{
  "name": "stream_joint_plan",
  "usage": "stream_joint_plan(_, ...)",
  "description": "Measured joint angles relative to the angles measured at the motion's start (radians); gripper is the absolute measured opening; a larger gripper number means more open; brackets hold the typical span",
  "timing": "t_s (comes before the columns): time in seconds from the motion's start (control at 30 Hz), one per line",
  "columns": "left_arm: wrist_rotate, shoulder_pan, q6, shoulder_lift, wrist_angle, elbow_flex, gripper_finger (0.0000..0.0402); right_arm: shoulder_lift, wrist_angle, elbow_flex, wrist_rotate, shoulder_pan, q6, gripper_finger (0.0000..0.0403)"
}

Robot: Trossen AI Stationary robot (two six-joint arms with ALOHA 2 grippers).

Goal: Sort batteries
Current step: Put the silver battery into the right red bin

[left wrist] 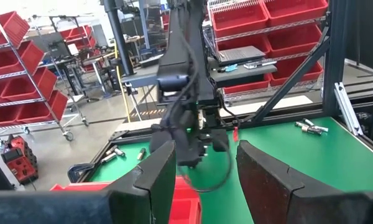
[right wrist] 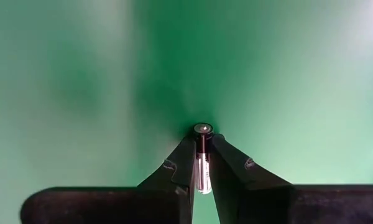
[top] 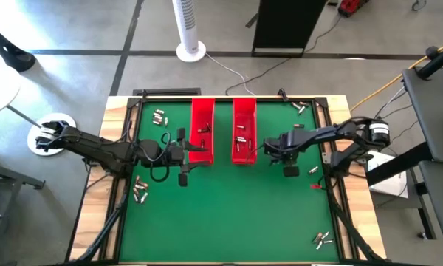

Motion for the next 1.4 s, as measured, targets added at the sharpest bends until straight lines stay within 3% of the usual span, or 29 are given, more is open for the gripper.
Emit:
stream_joint_plan(0.17,0.000,-0.001,0.000,0.000,-0.001,0.000,0.0149,0.000,0.026,0.025,-0.078,0.104,0.111,0.0028)
stream_joint_plan(0.37,0.000,-0.001,0.000,0.000,0.003,0.000,0.0149,0.000,0.153,0.040,-0.077,0.232,0.203,0.0028)
stream_joint_plan(0.67,0.000,-0.001,-0.013,0.000,0.007,0.000,0.0149,0.001,0.537,-0.029,-0.051,0.377,0.330,0.0028)
stream_joint_plan(1.07,0.000,-0.001,-0.027,0.000,0.033,0.000,0.0149,0.001,0.922,-0.211,0.156,0.502,0.463,0.0029)
stream_joint_plan(1.4,0.001,-0.001,-0.036,0.000,0.044,0.000,0.0149,0.000,1.099,-0.330,0.199,0.520,0.513,0.0064)
